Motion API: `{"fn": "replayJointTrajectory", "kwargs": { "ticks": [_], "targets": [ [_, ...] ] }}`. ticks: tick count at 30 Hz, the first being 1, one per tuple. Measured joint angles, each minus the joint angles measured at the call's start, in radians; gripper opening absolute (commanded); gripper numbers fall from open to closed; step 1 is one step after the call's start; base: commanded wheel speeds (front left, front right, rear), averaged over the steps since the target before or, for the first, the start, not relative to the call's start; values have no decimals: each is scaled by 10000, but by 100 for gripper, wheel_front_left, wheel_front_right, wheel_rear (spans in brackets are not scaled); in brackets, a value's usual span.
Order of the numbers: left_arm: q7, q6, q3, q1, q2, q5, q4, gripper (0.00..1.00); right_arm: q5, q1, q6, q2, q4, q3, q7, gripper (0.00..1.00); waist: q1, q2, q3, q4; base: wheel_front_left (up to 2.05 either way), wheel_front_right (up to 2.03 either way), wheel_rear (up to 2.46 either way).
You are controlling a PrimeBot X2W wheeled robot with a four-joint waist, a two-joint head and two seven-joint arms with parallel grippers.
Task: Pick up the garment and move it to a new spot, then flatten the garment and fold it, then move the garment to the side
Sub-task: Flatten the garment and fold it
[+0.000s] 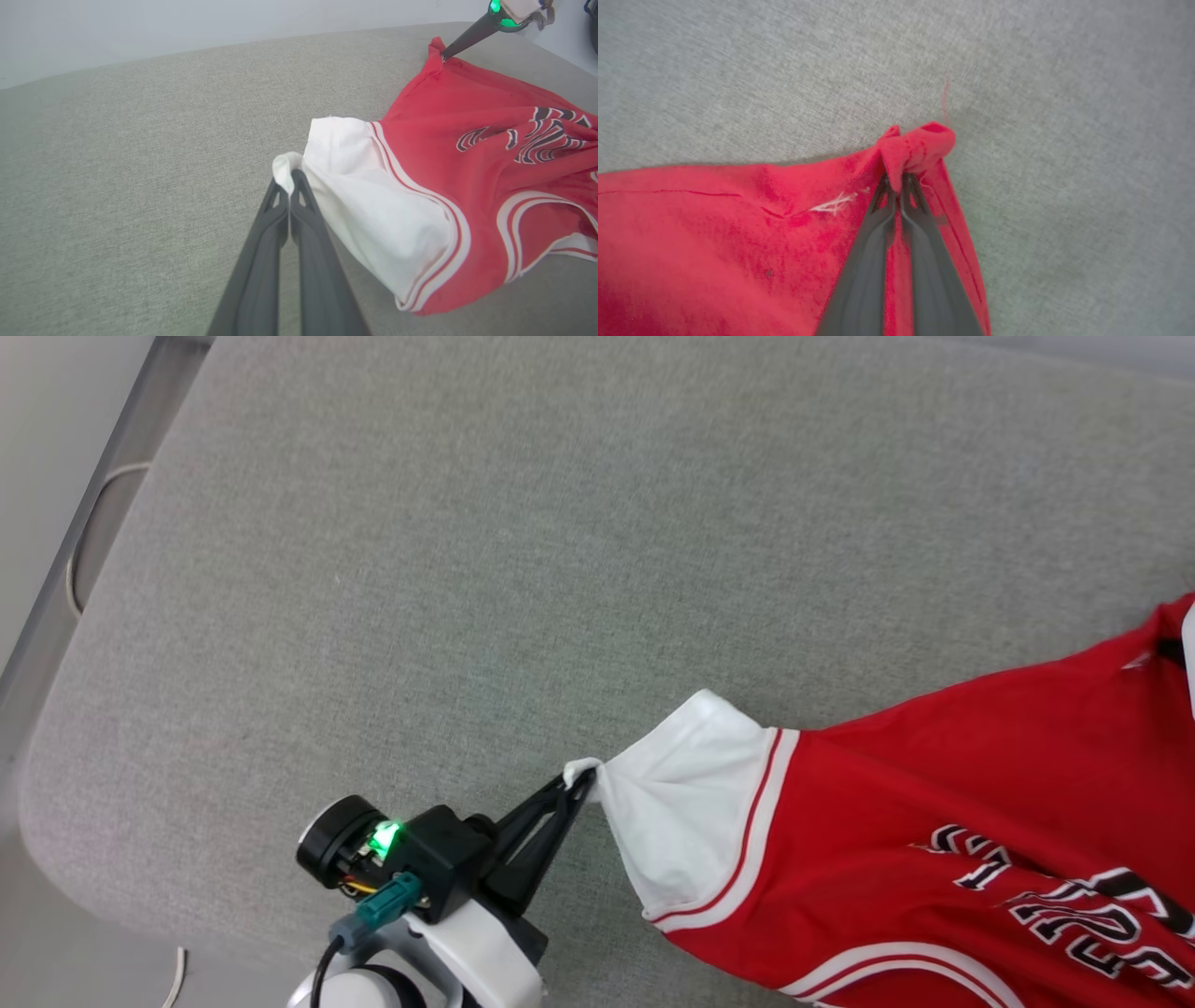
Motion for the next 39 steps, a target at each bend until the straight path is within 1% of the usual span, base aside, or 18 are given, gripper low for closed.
{"fn": "replayJointTrajectory", "kwargs": {
  "ticks": [4,7,11,16,18,22,23,24,28,33,37,38,39],
  "targets": [
    [-21,69,182,106,215,-81,42,0,73,-31,2,8,205,232,-1151,0,0,0,-497,-189,0,0,0],
    [-23,144,351,181,384,-150,38,0,-21,-58,2,-90,276,512,-2236,0,-1,0,-922,-367,0,0,0],
    [35,399,708,200,640,-215,-21,0,8,-158,2,-161,424,857,-3390,0,-1,0,-1501,-673,0,0,0],
    [107,708,1160,148,861,-257,-274,0,186,-139,4,-219,263,1039,-4445,0,-2,0,-2183,-1137,0,0,0],
    [94,844,1394,26,943,-263,-439,0,222,-122,4,-288,67,1055,-4765,0,-1,0,-2422,-1338,0,0,0],
    [63,1168,2042,-81,1306,-278,-821,0,291,-34,8,-370,-535,1041,-5198,0,-2,0,-2792,-1820,0,0,0],
    [63,1237,2205,-134,1406,-278,-911,0,341,21,8,-368,-667,986,-5287,0,-2,0,-2874,-1942,0,0,0],
    [71,1386,2602,-238,1664,-295,-1193,0,351,246,8,-291,-1112,683,-5553,0,-2,0,-3121,-2273,0,0,0],
    [107,1643,3152,-375,1967,-303,-1616,0,305,690,10,-111,-1745,198,-5777,0,-3,0,-3413,-2668,0,0,0],
    [142,1889,3768,-564,2316,-301,-2219,0,115,1431,10,176,-2686,-491,-5873,0,-3,0,-3723,-3062,0,0,0],
    [109,2080,4330,-1019,2566,-263,-2895,0,-132,1908,10,621,-3712,-1388,-5883,0,-3,0,-3835,-3323,0,0,0],
    [109,2080,4330,-1019,2566,-263,-2895,0,-132,1908,10,621,-3712,-1388,-5883,0,-3,0,-3835,-3323,0,0,0],
    [111,2167,4537,-1273,2648,-198,-3120,0,-215,1990,10,859,-4115,-1741,-5860,0,-2,0,-3792,-3373,0,0,0]
  ]
}}
